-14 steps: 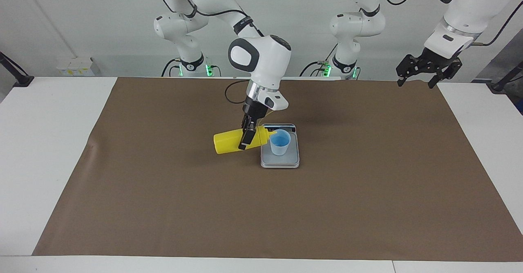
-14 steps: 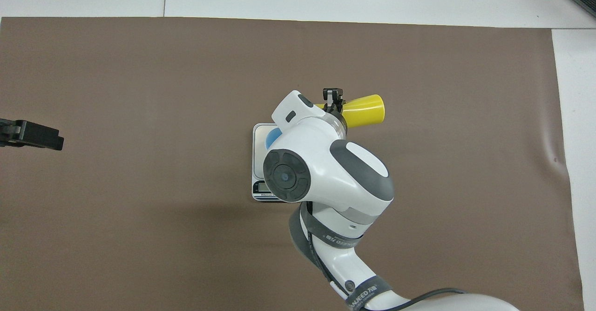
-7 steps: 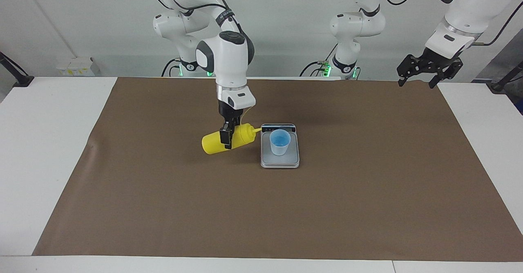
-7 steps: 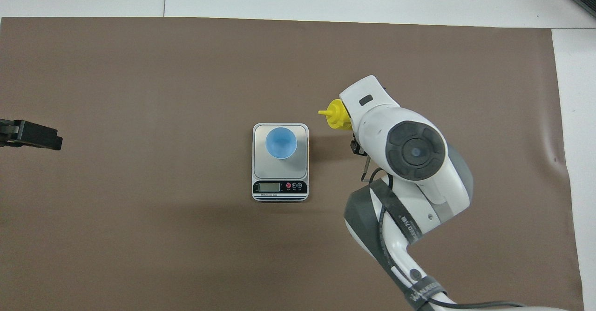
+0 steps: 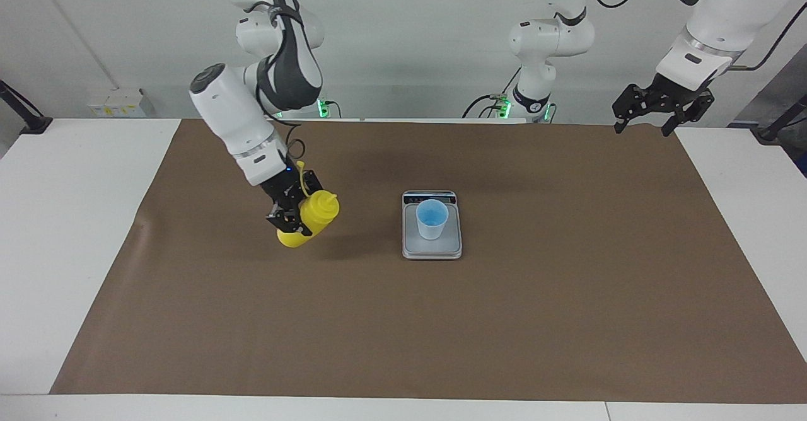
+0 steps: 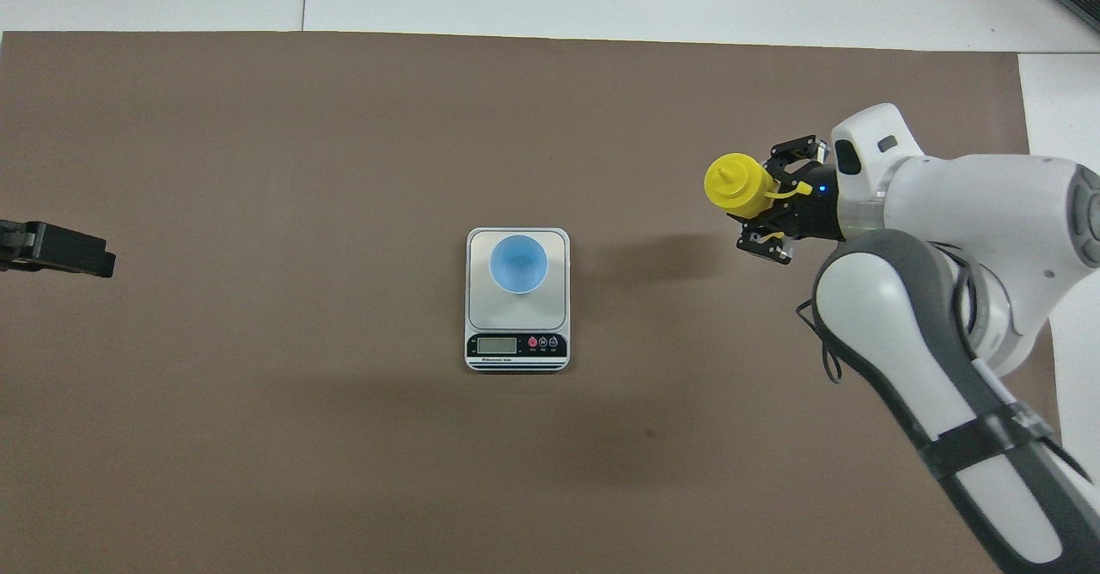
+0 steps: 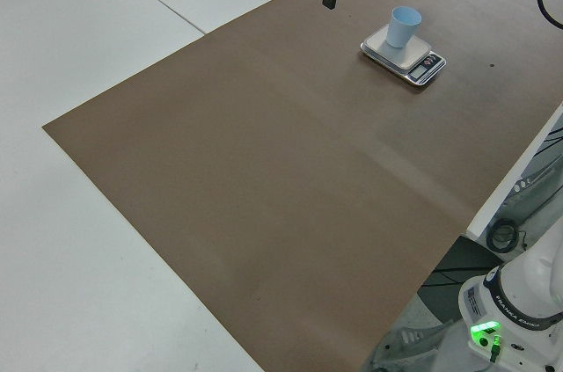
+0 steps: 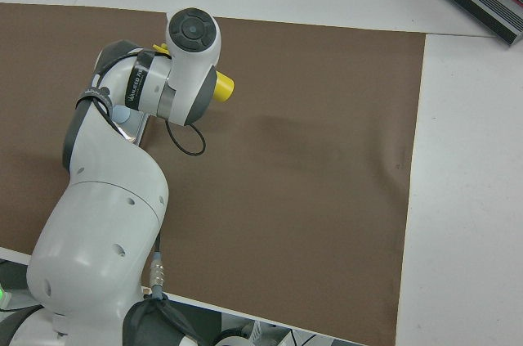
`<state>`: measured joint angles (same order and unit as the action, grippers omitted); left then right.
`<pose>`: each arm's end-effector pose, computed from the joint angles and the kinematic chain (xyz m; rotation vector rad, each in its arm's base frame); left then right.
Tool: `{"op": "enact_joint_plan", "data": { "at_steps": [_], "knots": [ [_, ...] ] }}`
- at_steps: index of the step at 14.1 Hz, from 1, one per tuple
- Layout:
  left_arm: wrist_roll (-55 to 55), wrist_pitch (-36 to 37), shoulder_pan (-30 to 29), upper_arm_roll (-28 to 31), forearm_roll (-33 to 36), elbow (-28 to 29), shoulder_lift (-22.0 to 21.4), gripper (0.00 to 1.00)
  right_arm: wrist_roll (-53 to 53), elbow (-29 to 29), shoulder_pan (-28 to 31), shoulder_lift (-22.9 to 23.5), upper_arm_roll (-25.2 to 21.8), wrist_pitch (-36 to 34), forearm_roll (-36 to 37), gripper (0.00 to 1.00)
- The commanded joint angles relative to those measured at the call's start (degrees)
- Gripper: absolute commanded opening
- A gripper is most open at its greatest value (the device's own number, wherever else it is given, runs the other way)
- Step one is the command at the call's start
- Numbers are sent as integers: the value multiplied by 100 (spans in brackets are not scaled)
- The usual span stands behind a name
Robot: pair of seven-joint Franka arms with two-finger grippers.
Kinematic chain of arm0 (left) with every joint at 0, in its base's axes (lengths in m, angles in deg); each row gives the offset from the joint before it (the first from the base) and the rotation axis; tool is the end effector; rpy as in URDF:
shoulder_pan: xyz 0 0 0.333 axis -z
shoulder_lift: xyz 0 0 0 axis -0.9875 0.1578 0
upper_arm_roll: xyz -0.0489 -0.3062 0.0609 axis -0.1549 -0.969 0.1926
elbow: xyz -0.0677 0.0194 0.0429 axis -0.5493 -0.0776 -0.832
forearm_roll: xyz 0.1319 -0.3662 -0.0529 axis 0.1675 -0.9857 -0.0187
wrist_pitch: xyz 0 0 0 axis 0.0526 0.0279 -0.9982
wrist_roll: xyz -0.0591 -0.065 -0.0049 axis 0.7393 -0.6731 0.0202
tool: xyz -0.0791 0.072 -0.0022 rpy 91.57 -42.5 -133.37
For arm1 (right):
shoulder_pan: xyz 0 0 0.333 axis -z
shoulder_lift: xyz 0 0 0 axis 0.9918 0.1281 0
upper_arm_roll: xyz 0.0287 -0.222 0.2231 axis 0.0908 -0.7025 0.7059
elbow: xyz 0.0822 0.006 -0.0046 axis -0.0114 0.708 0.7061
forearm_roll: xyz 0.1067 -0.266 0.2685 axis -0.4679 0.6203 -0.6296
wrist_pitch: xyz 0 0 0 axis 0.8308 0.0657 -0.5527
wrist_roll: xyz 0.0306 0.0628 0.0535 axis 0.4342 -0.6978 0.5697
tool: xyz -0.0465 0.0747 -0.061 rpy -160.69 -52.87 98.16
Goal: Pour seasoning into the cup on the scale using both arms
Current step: 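Carry the yellow bottle back and lower it onto the table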
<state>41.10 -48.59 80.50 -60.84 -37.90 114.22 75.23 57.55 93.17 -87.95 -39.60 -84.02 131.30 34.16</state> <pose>0.5279 -0.0253 0.6379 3.1210 -0.1934 -0.0437 0.5933 0.0746 0.4327 -2.3418 -1.6262 -0.7427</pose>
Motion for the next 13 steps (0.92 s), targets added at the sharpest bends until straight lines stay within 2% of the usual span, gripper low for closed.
{"op": "enact_joint_plan", "data": {
  "at_steps": [1, 3, 4, 6, 9, 13],
  "knots": [
    [-38, -14, -55, -22, 0, 111, -126, 100, 1430, 638, 399, -286, 86, 58, -1619, 0],
    [-29, -84, -55, -22, 9, 224, -152, 100, 2390, 963, 557, -286, 86, 58, -2877, 0],
    [-47, -415, -55, -22, 27, 303, -169, 100, 2690, 1104, 627, -286, 86, 32, -3326, 0],
    [-38, -507, -116, -4, 36, 313, -161, 100, 3235, 1307, 803, -286, 86, -239, -3987, 0],
    [-47, -498, -249, -13, 27, 190, -55, 100, 3737, 1623, 1224, -286, 86, -732, -4552, 0],
    [285, -621, -170, -30, 36, 312, -81, 100, 3897, 1738, 1814, -251, 86, -1426, -4605, 0]
  ]
}}
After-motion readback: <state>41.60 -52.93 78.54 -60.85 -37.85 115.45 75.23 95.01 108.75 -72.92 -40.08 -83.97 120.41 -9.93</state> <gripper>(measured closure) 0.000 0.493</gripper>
